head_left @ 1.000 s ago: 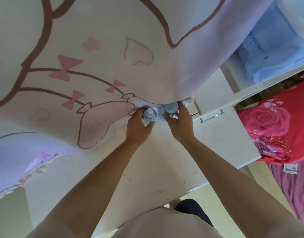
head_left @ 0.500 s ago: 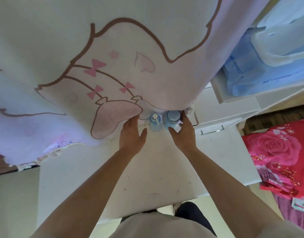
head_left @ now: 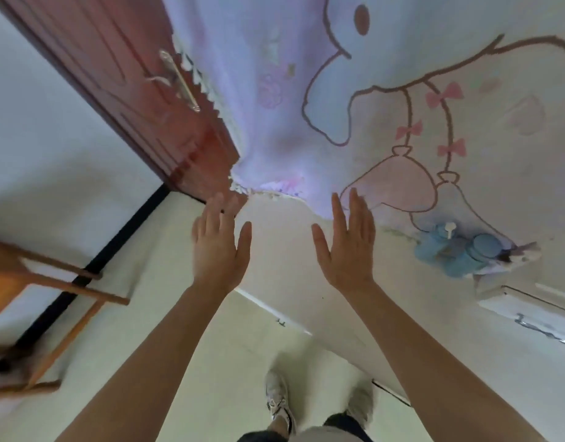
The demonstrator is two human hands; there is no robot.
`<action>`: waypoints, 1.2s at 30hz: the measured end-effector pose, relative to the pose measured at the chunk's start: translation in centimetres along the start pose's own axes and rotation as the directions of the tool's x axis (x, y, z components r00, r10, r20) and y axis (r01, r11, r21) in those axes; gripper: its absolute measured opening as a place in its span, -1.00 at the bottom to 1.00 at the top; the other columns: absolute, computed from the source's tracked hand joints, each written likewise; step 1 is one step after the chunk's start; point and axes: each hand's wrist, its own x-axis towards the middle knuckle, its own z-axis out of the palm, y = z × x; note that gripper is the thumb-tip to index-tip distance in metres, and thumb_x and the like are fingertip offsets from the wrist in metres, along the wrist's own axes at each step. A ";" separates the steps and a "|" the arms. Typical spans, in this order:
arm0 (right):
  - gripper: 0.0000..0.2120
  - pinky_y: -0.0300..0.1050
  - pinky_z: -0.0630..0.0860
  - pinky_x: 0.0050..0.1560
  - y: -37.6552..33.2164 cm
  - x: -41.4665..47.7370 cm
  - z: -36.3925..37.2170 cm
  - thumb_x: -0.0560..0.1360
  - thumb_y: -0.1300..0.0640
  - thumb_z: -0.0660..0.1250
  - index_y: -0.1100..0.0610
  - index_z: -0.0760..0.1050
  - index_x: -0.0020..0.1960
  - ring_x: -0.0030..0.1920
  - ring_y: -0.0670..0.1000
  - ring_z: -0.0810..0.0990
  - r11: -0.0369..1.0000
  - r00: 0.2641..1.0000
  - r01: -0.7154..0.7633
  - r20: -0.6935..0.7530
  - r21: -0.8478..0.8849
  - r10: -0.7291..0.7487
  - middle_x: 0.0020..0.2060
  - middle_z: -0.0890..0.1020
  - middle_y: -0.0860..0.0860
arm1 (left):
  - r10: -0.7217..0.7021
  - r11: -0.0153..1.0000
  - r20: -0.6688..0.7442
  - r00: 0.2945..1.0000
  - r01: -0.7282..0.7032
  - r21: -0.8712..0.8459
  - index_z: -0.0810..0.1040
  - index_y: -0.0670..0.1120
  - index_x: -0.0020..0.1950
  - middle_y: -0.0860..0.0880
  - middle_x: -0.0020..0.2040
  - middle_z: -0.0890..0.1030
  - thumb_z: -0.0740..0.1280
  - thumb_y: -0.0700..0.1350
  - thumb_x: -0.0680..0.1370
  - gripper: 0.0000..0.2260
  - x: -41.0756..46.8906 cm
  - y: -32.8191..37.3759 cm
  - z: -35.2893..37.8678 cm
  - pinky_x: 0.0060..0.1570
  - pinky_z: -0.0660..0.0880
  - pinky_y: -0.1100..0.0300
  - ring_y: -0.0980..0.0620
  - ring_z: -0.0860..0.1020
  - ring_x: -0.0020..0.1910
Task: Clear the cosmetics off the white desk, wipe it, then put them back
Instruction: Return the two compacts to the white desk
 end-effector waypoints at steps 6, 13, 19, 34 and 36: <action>-0.40 0.19 0.06 0.52 -17.8 2.2 6.8 0.62 -0.08 0.21 0.15 0.18 0.56 0.56 0.20 0.08 0.933 0.937 0.324 0.086 0.155 -0.339 0.56 0.14 0.18 | -0.307 0.939 -0.227 0.924 0.333 0.085 0.28 -0.09 0.51 -0.15 0.53 0.27 0.06 0.11 0.66 -0.53 -7.1 -14.6 -11.4 0.46 0.17 -0.17 -0.17 0.19 0.52; -0.40 0.17 0.06 0.53 -42.4 -5.2 18.8 0.63 -0.11 0.17 0.12 0.16 0.57 0.57 0.17 0.07 0.787 0.768 0.541 0.207 0.296 -0.606 0.57 0.13 0.16 | -0.528 0.799 -0.376 0.762 0.595 0.083 0.28 -0.05 0.51 -0.12 0.53 0.26 0.06 0.12 0.65 -0.54 -20.6 -34.5 -23.5 0.46 0.15 -0.15 -0.13 0.16 0.53; -0.43 0.14 0.04 0.54 -60.2 -13.5 26.3 0.66 -0.13 0.06 0.08 0.11 0.58 0.58 0.12 -0.01 0.659 0.585 0.637 0.305 0.401 -0.751 0.58 0.07 0.12 | -0.615 0.692 -0.449 0.648 0.717 0.087 0.30 -0.06 0.49 -0.12 0.52 0.29 0.04 0.14 0.64 -0.52 -28.0 -47.7 -31.5 0.43 0.21 -0.20 -0.14 0.21 0.52; -0.48 0.14 0.09 0.53 -80.6 -8.1 50.7 0.63 -0.12 0.10 0.05 0.24 0.53 0.56 0.16 0.08 0.663 0.542 0.609 0.382 0.435 -0.748 0.56 0.18 0.14 | -0.727 0.613 -0.276 0.629 0.775 0.152 0.14 0.02 0.56 -0.05 0.58 0.13 0.07 0.18 0.64 -0.48 -21.7 -77.4 -32.0 0.48 0.13 -0.15 -0.09 0.09 0.56; -0.46 0.17 0.10 0.53 -84.3 -5.8 54.5 0.62 -0.11 0.15 0.05 0.20 0.54 0.57 0.16 0.06 0.695 0.543 0.583 0.433 0.422 -0.719 0.56 0.15 0.14 | -0.771 0.573 -0.221 0.597 0.802 0.168 0.06 0.04 0.57 -0.04 0.60 0.07 0.08 0.20 0.63 -0.44 -19.3 -82.9 -32.5 0.47 0.13 -0.16 -0.09 0.07 0.56</action>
